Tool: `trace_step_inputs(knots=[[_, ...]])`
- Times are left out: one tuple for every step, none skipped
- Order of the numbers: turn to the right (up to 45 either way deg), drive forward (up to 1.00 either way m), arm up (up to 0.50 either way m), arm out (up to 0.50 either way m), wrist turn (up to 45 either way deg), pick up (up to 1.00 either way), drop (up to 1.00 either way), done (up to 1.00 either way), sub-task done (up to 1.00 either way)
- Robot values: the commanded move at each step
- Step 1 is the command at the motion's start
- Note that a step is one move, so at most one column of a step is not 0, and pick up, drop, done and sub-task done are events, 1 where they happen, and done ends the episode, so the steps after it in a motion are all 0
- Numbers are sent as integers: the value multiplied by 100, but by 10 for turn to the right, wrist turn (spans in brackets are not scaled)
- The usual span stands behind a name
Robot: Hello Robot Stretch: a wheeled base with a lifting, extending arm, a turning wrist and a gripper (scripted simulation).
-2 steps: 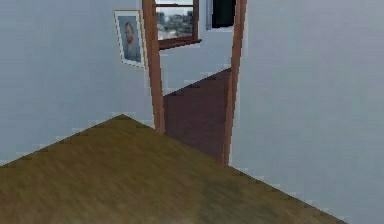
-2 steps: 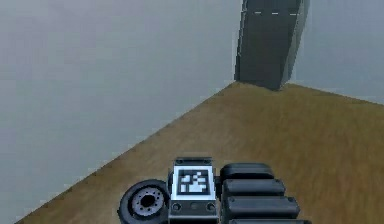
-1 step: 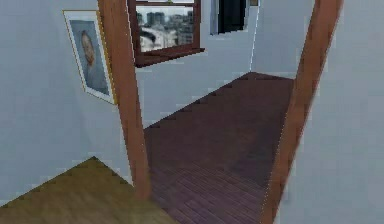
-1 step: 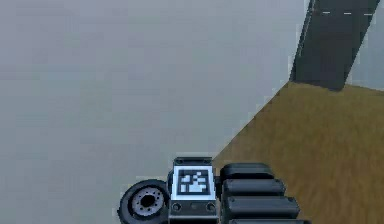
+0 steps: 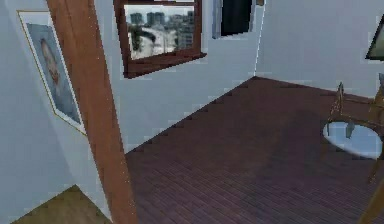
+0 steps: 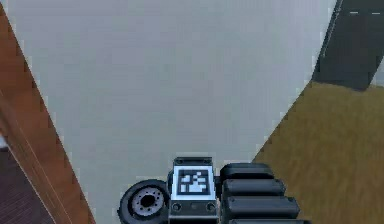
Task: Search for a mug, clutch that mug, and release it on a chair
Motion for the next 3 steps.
trace_step_inputs(knots=[[150,0,0,0,0,0,0,0,0],[0,65,0,0,0,0,0,0,0],[450,0,0,0,0,0,0,0,0]])
